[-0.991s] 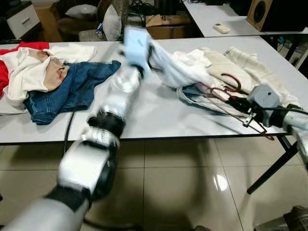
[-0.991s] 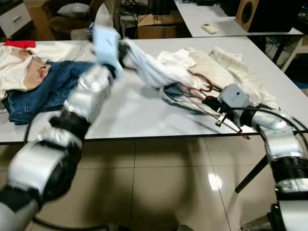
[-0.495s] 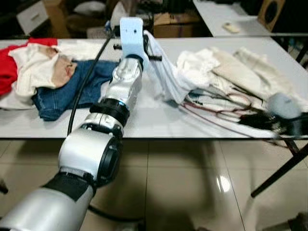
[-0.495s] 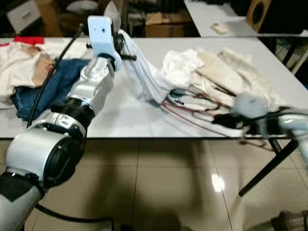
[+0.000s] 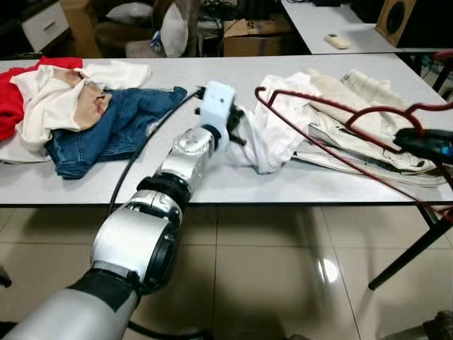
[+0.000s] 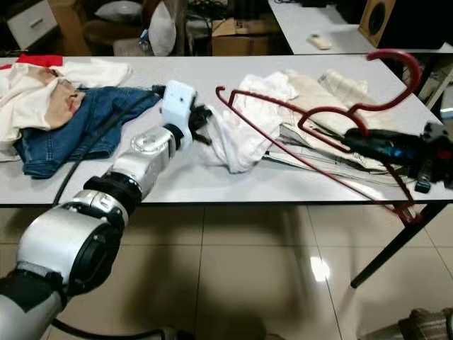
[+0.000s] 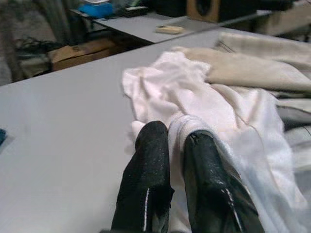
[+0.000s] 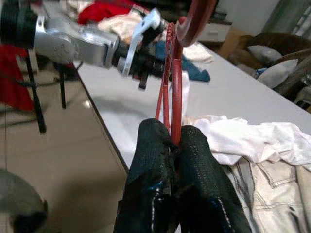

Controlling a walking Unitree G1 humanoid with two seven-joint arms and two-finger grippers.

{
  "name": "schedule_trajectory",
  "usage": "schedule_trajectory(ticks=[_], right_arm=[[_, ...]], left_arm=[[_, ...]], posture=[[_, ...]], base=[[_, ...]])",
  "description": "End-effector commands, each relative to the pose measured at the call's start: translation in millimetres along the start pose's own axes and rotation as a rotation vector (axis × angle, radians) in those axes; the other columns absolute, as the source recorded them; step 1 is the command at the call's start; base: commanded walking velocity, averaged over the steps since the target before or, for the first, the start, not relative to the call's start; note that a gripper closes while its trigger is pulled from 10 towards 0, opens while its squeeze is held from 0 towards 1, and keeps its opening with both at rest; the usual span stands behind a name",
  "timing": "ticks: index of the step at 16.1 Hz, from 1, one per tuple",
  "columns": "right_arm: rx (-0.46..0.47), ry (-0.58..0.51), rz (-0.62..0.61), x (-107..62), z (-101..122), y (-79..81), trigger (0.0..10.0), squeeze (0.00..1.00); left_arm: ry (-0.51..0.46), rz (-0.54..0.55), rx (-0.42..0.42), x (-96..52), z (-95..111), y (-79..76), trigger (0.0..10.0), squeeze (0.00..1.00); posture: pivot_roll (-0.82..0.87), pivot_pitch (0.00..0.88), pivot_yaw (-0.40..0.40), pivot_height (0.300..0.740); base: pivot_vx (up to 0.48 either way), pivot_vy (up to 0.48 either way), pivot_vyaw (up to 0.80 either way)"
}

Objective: Hang hanger

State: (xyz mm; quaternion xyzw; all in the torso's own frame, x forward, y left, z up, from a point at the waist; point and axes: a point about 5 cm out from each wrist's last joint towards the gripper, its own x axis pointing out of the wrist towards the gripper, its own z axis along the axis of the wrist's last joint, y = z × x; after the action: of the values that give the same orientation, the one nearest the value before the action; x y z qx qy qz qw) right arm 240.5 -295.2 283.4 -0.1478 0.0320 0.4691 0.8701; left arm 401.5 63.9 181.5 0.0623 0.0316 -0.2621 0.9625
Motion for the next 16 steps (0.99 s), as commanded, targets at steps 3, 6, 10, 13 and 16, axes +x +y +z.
schedule_trajectory(ticks=[3, 6, 10, 13, 16], right_arm=[[0.043, 0.009, -0.182, 16.2, -10.5, -0.5, 10.0, 0.00], [0.152, 0.007, -0.264, 39.3, -28.9, 5.4, 10.0, 0.00], [0.169, -0.103, -0.479, 73.3, -25.9, 3.0, 10.0, 0.00], [0.239, -0.073, -0.565, 101.1, -37.0, 11.7, 10.0, 0.00], [0.252, -0.109, -0.684, 123.5, -48.5, 18.3, 10.0, 0.00]], left_arm=[[0.164, -0.261, 0.229, -17.9, -30.9, 3.7, 10.0, 1.00], [0.204, -0.462, 0.356, -45.4, -34.7, 11.3, 10.0, 1.00], [0.016, -0.522, 0.179, -88.0, 5.7, 13.9, 10.0, 1.00], [-0.112, -0.165, -0.063, -99.4, 13.5, 43.9, 10.0, 1.00], [-0.210, 0.135, -0.100, -131.7, 4.9, 53.5, 10.0, 1.00]], posture=[[-0.21, 0.000, 0.129, 0.740], [-0.19, 0.000, 0.115, 0.740], [-0.16, 0.000, 0.097, 0.740], [-0.13, 0.000, 0.085, 0.740], [-0.10, 0.000, 0.050, 0.740]], base=[[0.000, 0.000, 0.00], [0.000, 0.000, 0.00], [0.000, 0.000, 0.00], [0.000, 0.000, 0.00], [0.000, 0.000, 0.00]])
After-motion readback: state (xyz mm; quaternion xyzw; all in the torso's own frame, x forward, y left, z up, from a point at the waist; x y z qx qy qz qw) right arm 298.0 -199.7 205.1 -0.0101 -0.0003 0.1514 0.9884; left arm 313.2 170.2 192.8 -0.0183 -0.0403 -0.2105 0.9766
